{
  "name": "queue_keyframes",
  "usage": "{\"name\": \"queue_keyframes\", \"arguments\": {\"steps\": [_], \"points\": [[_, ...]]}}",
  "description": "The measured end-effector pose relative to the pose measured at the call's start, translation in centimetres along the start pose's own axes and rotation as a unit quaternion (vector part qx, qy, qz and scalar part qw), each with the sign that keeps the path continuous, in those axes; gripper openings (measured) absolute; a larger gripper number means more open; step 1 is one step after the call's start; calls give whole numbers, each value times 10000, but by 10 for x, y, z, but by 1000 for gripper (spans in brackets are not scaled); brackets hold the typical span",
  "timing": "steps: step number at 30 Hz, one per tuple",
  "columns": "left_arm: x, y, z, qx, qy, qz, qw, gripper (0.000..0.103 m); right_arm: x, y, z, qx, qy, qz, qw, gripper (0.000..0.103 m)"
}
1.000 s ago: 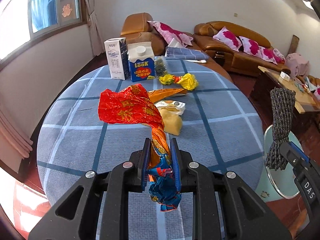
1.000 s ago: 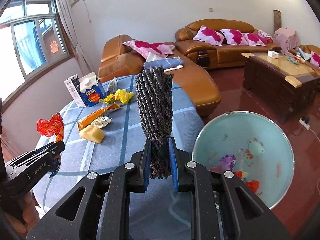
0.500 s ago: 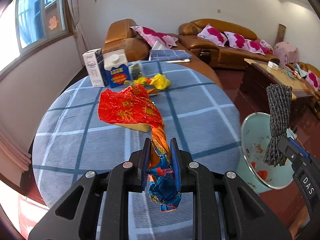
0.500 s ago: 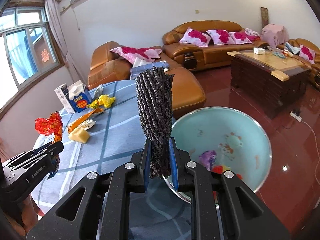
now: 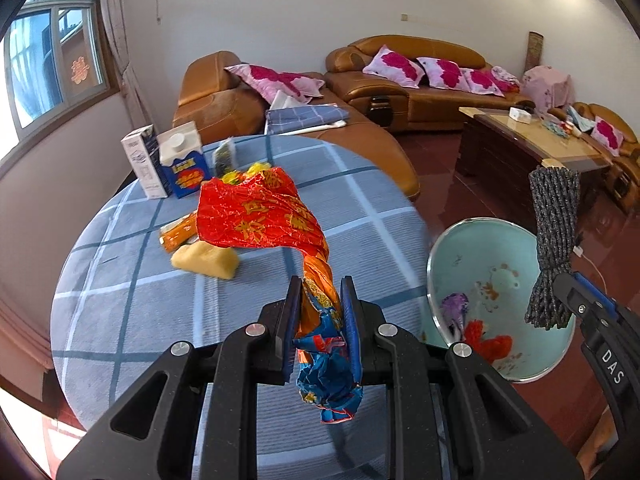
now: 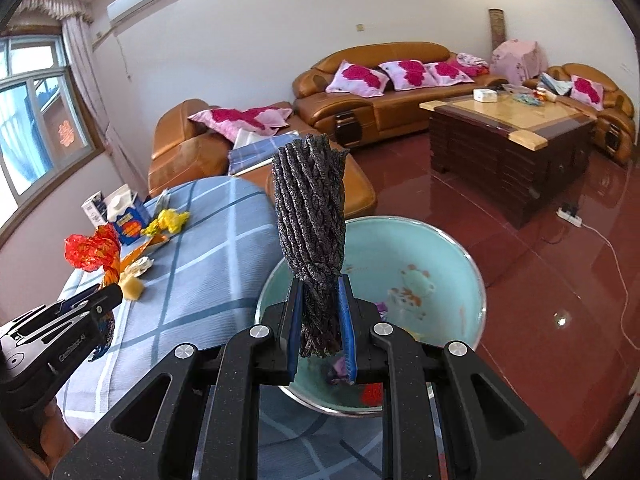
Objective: Collect trash
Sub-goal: 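Carry the red-gold wrapper and black rope bundle over the teal bucket, then open the right gripper to drop the black rope, then open the left gripper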
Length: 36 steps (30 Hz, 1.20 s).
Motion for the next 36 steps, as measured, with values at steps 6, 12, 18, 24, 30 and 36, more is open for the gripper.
{"name": "queue_keyframes", "arguments": {"steps": [6, 12, 18, 24, 30, 36], "points": [[-25, -7, -1, -19, 151, -162, 9998, 20, -18, -3, 2, -88, 143, -150, 9997, 18], [-51, -14, -2, -69, 292, -330, 9990, 20, -36, -7, 3, -161, 335, -299, 9989, 18], [-70, -17, -7, -45, 404, -453, 9981, 20, -52, -7, 3, -186, 514, -390, 9977, 18], [-90, -19, -10, -37, 588, -564, 9967, 20, -66, -5, -2, -123, 678, -485, 9964, 18], [-112, -21, -15, 15, 744, -701, 9948, 20, -79, 1, -10, 17, 879, -552, 9946, 18], [-129, -19, -20, 48, 819, -860, 9929, 20, -88, 6, -19, 179, 927, -638, 9935, 18]]}}
Point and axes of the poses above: each gripper's, at about its wrist camera, not at the fingertips, and z roughly against the way its jaws point, x to its left, y to its underside, the point moved 4 cm from there along -z, roughly the way its jaws point, and after that the axes turned 11 degrees about -y, right-handed, at the moved point
